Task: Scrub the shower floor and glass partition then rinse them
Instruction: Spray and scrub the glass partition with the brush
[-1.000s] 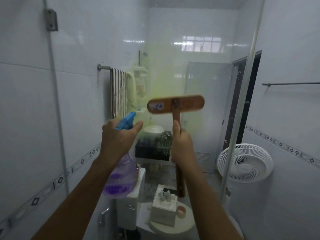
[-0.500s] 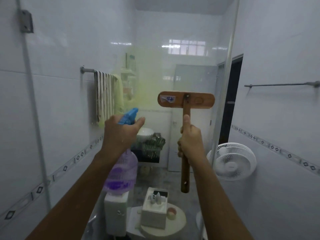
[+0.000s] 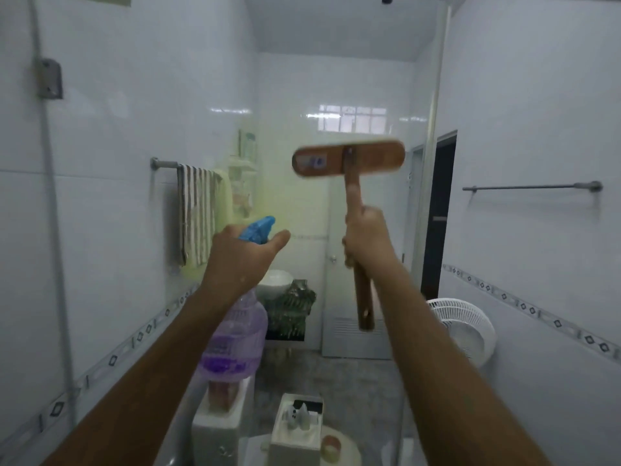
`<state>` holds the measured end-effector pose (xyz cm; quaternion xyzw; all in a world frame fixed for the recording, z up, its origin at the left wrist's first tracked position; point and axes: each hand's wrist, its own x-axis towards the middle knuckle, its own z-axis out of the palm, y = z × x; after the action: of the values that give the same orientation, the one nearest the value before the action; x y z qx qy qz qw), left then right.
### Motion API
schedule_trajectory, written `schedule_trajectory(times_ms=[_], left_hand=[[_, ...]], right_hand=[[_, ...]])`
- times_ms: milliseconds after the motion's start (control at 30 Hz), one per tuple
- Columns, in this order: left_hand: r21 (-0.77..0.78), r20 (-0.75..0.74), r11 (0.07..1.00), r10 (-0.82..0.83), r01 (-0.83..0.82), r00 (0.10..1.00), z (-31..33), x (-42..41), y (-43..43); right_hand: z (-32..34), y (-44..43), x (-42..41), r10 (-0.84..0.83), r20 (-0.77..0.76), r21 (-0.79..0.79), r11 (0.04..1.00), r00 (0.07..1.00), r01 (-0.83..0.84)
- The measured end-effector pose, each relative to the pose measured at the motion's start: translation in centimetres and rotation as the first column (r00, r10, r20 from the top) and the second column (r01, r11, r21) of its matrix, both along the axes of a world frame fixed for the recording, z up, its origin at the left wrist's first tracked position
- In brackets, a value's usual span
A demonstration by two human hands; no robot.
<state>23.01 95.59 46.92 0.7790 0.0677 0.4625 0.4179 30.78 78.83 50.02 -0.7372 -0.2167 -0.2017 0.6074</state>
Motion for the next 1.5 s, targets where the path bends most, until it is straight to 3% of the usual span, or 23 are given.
schedule_trajectory(times_ms=[133, 267, 400, 533, 700, 767, 867, 1000, 1100, 1233, 1300, 1400, 1500], left_hand=[[0.001, -0.052, 1.000, -0.004, 0.004, 0.999, 0.8, -0.4, 1.2], [0.036, -0.110, 0.999, -0.024, 0.028, 0.994, 0.6, -1.4, 2.5], [0.065, -0.018, 0.998, 0.004, -0.003, 1.000, 0.3, -2.6, 4.2], [-0.004, 0.025, 1.000, -0.006, 0.006, 1.000, 1.0, -3.0, 4.7], [0.048, 0.113, 0.997, 0.061, -0.066, 0.992, 1.4, -3.8, 5.1], [0.050, 0.137, 0.993, 0.099, -0.107, 0.986, 1.3, -4.2, 5.5], [0.063, 0.156, 0.986, 0.141, -0.153, 0.977, 0.9, -4.9, 6.1], [0.086, 0.162, 0.982, 0.152, -0.167, 0.975, 0.4, -5.9, 6.4], [0.114, 0.145, 0.978, 0.157, -0.174, 0.977, 0.4, -6.5, 6.4], [0.083, 0.146, 0.978, 0.178, -0.192, 0.973, 0.9, -7.3, 7.3], [0.081, 0.148, 0.973, 0.204, -0.217, 0.968, 0.9, -7.5, 7.5], [0.098, 0.162, 0.974, 0.185, -0.203, 0.969, 0.7, -7.5, 7.7], [0.084, 0.153, 0.979, 0.174, -0.188, 0.973, 0.3, -7.8, 8.2]], right_hand=[[7.2, 0.6, -0.1, 0.011, -0.003, 0.004, 1.000, 1.000, -0.011], [3.1, 1.6, -0.2, -0.002, -0.006, -0.083, 0.997, 1.000, 0.002], [0.4, 2.2, -0.3, 0.047, 0.005, -0.126, 0.991, 0.999, -0.046], [4.3, 3.0, -0.4, 0.050, 0.029, -0.173, 0.984, 0.998, -0.044], [7.5, 6.2, -1.0, 0.024, 0.041, -0.140, 0.990, 0.999, -0.018], [5.1, 7.5, -1.2, 0.043, 0.027, -0.126, 0.991, 0.999, -0.039], [-4.8, 9.3, -2.0, 0.083, 0.000, -0.132, 0.988, 0.997, -0.082], [-18.0, 11.4, -6.1, 0.174, -0.305, -0.202, 0.949, 0.936, -0.242], [-16.4, 12.0, -5.9, 0.191, -0.230, -0.221, 0.945, 0.954, -0.242], [-4.4, 11.8, -3.2, 0.149, -0.024, -0.185, 0.971, 0.989, -0.151], [-1.4, 11.8, -2.3, 0.150, 0.043, -0.131, 0.981, 0.988, -0.144], [-6.4, 11.7, -2.5, 0.135, 0.052, -0.174, 0.977, 0.990, -0.124], [-17.0, 11.3, -3.2, 0.159, -0.090, -0.197, 0.965, 0.983, -0.174]])
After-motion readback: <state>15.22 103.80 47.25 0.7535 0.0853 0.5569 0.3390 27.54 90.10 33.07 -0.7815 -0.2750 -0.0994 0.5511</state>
